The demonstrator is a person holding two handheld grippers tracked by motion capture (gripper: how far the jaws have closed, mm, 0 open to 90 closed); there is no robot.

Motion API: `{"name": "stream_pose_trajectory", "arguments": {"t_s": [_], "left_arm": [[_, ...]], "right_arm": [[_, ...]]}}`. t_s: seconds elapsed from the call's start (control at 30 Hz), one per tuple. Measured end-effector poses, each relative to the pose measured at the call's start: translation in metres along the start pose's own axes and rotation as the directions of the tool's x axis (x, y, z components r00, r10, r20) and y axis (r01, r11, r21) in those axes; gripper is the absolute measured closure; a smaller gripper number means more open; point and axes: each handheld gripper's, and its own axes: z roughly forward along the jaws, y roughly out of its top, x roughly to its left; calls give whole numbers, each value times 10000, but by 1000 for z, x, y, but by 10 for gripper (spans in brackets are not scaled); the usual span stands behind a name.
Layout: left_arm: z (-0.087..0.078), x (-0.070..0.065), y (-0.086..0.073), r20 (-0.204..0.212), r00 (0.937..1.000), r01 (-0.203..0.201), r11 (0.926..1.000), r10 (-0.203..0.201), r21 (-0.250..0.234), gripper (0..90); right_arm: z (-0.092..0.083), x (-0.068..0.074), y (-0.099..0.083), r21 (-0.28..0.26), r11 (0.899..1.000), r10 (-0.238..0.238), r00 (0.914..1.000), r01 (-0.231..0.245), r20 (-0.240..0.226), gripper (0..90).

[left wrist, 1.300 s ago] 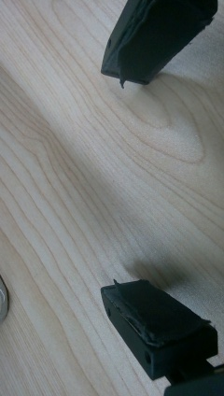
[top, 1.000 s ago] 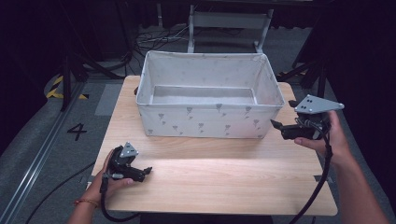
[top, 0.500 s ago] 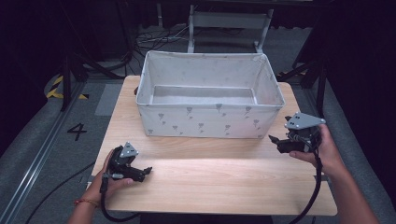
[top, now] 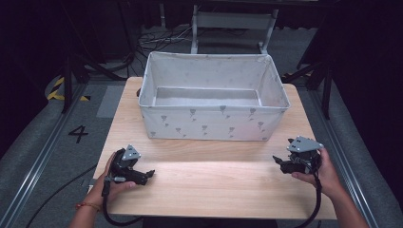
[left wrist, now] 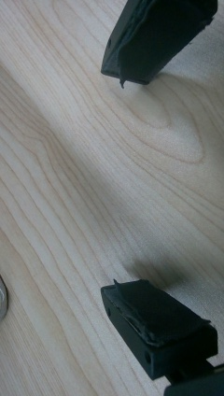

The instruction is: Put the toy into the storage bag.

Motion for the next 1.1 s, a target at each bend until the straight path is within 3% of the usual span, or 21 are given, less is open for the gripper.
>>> {"name": "stream_pose_trajectory", "arguments": {"t_s": [0.27, 0.53, 0.6, 0.77, 0.9, 1.03, 1.1], "left_arm": [[0, 0, 0, -11, 10000, -3, 10000, 3, -1, 2], [0, 0, 0, -39, 10000, -8, 10000, 8, -2, 3], [0, 0, 0, -37, 10000, -10, 10000, 10, -4, 3], [0, 0, 0, -34, 10000, -10, 10000, 10, -2, 3], [0, 0, 0, -30, 10000, -8, 10000, 8, -2, 3], [0, 0, 0, -22, 10000, -16, 10000, 16, -1, 2], [0, 0, 0, -23, 10000, -15, 10000, 15, -1, 2]], "right_arm": [[5, 6, -28, 81, 9996, 288, 9990, -285, -335, 187], [3, 4, -57, 35, 9918, 1277, 9889, -1278, -761, 173], [2, 3, -69, -36, 9856, 1681, 9811, -1692, -959, 173], [3, 5, -86, 194, 9785, 2060, 9718, -2052, -1147, 173], [4, 7, -96, 136, 9718, 2350, 9623, -2353, -1369, 169], [5, 4, -103, -53, 9559, 2891, 9437, -2937, -1607, 160], [5, 4, -103, -20, 9536, 2969, 9417, -3010, -1583, 152]]}}
